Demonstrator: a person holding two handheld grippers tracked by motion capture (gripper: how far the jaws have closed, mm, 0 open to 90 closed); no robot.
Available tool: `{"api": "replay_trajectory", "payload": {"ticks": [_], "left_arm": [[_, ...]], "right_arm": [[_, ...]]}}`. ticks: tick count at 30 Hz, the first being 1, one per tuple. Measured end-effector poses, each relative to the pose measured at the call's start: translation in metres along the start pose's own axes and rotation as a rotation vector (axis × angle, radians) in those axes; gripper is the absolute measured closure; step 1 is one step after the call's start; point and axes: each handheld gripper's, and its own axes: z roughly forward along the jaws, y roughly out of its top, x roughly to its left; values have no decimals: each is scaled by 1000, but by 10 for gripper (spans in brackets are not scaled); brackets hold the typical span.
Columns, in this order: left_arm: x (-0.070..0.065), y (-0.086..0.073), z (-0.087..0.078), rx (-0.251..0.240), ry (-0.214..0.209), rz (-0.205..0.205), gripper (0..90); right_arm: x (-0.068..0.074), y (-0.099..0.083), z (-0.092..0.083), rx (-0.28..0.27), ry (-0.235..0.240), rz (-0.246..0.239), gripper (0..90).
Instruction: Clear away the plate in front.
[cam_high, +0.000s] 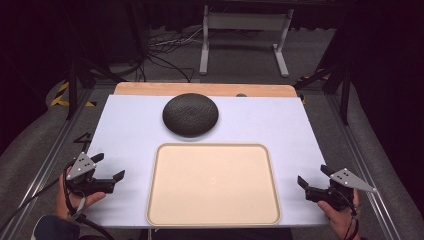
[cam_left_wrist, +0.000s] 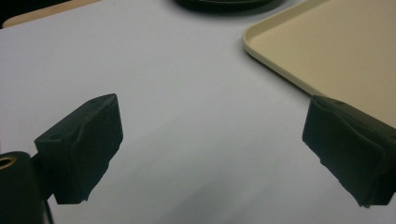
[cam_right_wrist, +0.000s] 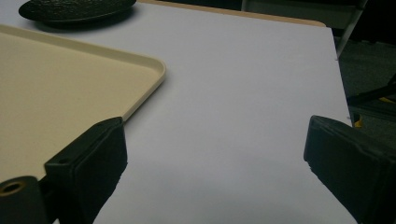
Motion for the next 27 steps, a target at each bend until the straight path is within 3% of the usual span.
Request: {"api": "replay_trajectory", "payload": {"ticks": [2,5,7,9,16,17,18,23,27], "left_arm": [[-2,1,0,8,0,25,42],[-3,1,-3,-5,-3,18,57],[-2,1,-5,-18,49,2,48],[0,2,-5,-29,57,-1,89],[7,14,-1,-97,97,-12,93],[8,15,0,-96,107,-18,96],[13,18,4,-84,79,-33,92],[16,23,10,-59,49,-18,60],[19,31,18,-16,99,10,31]], "right_arm": [[1,0,-1,-5,1,-6,66],[2,1,-1,-5,-2,-4,66],[4,2,-1,-8,2,-11,66],[5,2,-1,-3,4,-14,66],[4,2,3,10,3,-13,66],[4,1,3,9,5,-10,66],[4,1,3,10,6,-10,66],[5,2,3,11,5,-12,66],[5,1,4,17,4,-15,66]]}}
